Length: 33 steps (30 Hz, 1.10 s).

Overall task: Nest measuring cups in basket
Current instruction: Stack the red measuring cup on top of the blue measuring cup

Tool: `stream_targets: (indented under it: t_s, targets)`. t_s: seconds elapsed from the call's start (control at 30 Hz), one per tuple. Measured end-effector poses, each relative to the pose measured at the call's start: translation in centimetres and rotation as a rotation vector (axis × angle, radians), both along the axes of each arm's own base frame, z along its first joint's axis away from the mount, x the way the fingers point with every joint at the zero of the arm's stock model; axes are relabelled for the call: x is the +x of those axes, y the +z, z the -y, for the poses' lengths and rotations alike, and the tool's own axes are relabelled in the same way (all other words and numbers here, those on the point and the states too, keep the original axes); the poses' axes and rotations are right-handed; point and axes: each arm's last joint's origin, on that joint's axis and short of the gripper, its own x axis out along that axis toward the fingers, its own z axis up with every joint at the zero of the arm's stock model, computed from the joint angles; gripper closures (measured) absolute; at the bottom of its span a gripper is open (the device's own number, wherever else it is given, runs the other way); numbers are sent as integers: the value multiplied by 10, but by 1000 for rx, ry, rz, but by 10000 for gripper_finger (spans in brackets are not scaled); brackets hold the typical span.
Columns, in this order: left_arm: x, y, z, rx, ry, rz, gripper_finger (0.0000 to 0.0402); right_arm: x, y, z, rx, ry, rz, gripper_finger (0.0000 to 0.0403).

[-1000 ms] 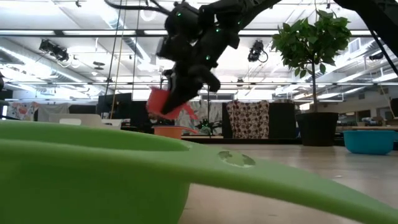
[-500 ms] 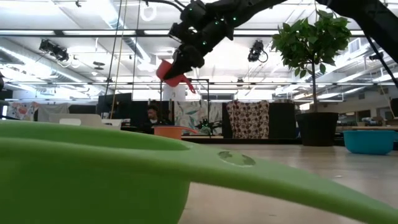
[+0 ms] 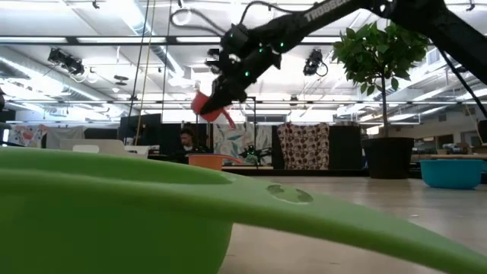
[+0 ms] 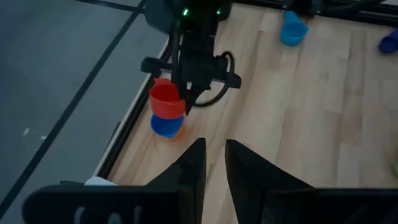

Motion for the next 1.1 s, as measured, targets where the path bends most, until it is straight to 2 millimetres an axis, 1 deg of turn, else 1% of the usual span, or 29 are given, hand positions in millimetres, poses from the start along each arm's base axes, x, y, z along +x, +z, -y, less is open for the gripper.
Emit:
stream_targets:
  t_s: [0.1,0.2,0.27,0.4,0.5,0.57,0.6,0.73,0.83,0.97,1.1]
  targets:
    - [0,0,0,-10,13,7,335,5,-19,4,13,7,-27,382]
    - [0,1,0,-9,24,14,335,7,-33,5,6,28,-63,382]
    - [0,1,-1,-6,28,16,335,9,-38,7,-10,42,-62,382]
    - [1,1,-1,-14,49,29,335,14,-58,9,-18,68,-105,382]
    - [1,1,-1,-25,64,37,335,21,-64,13,-49,75,-110,382]
    - [1,1,-1,-31,70,40,335,25,-65,15,-59,68,-127,382]
    - [1,1,-1,-32,70,41,335,27,-64,16,-59,73,-132,382]
    - [1,1,-1,-35,74,42,335,29,-45,18,-91,110,-112,382]
    - [1,1,-1,-42,84,46,335,27,-32,21,-97,113,-114,382]
    - [1,1,-1,-44,85,46,335,27,-13,29,-125,103,-64,382]
    - [1,1,-1,-43,84,46,335,25,-2,35,-132,96,-31,382]
